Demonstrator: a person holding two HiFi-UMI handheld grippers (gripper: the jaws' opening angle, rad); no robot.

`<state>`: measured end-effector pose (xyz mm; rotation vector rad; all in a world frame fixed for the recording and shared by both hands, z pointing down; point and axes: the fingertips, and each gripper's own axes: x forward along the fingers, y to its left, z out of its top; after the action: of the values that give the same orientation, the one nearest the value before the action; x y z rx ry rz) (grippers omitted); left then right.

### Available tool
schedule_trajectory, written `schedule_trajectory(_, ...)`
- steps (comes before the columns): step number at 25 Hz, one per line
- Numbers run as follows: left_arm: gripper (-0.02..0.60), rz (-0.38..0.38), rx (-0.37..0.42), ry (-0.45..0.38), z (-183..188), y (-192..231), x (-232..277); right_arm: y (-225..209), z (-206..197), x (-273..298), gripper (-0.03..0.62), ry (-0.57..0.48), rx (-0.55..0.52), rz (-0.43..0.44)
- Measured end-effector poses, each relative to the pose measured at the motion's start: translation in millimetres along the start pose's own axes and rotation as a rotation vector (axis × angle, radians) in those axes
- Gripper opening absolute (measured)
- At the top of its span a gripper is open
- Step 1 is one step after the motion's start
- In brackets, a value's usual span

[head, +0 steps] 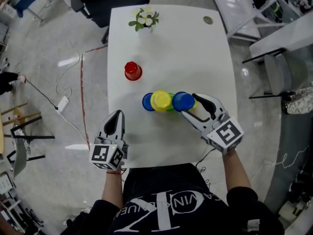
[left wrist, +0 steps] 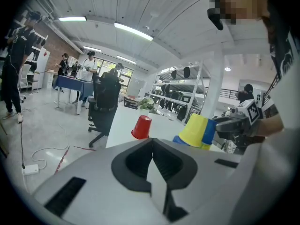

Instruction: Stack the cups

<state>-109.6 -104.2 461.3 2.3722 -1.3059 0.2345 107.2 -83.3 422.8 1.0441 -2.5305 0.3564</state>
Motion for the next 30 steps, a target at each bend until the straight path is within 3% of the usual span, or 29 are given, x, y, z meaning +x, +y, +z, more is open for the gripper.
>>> schedule_trajectory(2,0.005,-0.002,-0.001,0.000,-1,0,0,1,0,-2,0.295,-0.010,0.015,0.010)
schedule_trajectory(9,0.005,-0.005,-0.003,-0.005,0,0,1,1,25,-24,0.322,-0.121,0.074,0.058)
schedule_trajectory(13,0.005,-0.011,-0.005,-0.007,1,-3,3,-24,50,-58,0.322,-0.194,0.063,0.087)
schedule_trajectory(18,0.005,-0.013,-0.004,-0.004,0,-4,5,-64,112,-100,0.308,-0.218,-0.105,0.080)
schedule_trajectory(22,0.005,-0.010,-0.004,0.000,-2,-4,7,-75,165,-110,0.291,-0.161,-0.298,0.123)
schedule_trajectory(26,0.005,-0.016,-0.002,0.005,-3,-9,10,-88,200,-89,0.288,-0.138,-0.417,0.181)
schedule_trajectory(30,0.005,-0.016,-0.001,0.005,-4,-10,12,-93,192,-26,0.290,-0.083,-0.500,0.294)
